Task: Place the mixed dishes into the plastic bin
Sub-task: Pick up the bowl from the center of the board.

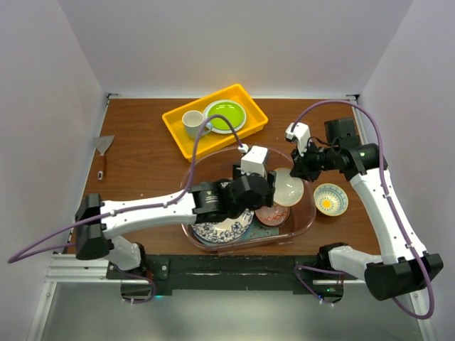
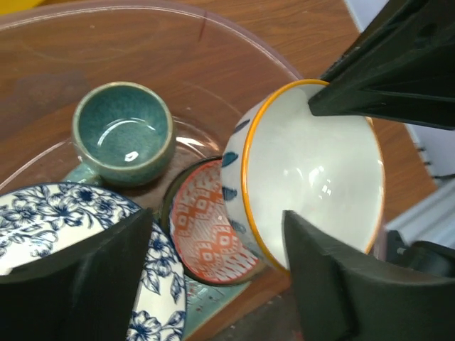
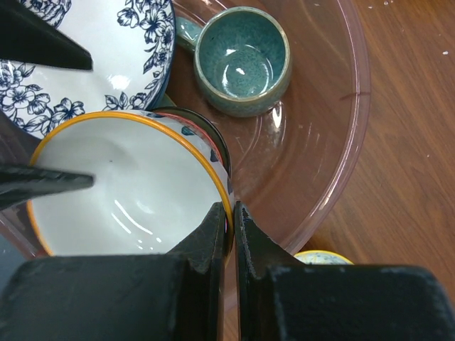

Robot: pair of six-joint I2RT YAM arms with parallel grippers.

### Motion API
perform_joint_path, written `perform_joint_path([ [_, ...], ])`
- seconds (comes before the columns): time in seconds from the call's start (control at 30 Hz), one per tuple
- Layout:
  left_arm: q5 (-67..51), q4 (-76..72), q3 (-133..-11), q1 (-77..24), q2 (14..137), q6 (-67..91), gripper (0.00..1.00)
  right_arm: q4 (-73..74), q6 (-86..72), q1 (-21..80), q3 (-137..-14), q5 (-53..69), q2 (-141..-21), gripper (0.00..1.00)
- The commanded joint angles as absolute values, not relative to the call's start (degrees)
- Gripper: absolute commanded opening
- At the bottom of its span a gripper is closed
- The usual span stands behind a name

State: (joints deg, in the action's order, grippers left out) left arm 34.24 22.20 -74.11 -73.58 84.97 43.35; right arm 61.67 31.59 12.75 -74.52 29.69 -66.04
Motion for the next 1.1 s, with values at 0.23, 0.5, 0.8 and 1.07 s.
perform_joint_path([
  [0.23, 48.1, 37.5, -83.9, -74.5, 93.3, 45.4, 0.0, 59.6, 31.1, 13.2, -74.6, 33.5, -63.5, 0.0],
  [0.5, 45.8, 26.0, -74.5, -74.4, 84.3, 38.4, 0.0, 61.3, 33.4, 13.3, -74.7, 38.1, -62.4, 0.23],
  [0.8, 41.3, 20.0, -66.3, -72.5, 76.6, 36.6, 0.0, 61.4, 33.8, 13.3, -74.2, 38.9, -60.9, 0.55],
  [1.07, 36.1, 17.8, -62.1, -69.8, 74.1, 36.7, 0.0, 61.2, 33.9, 13.0, -73.6, 38.2, -59.0, 0.79],
])
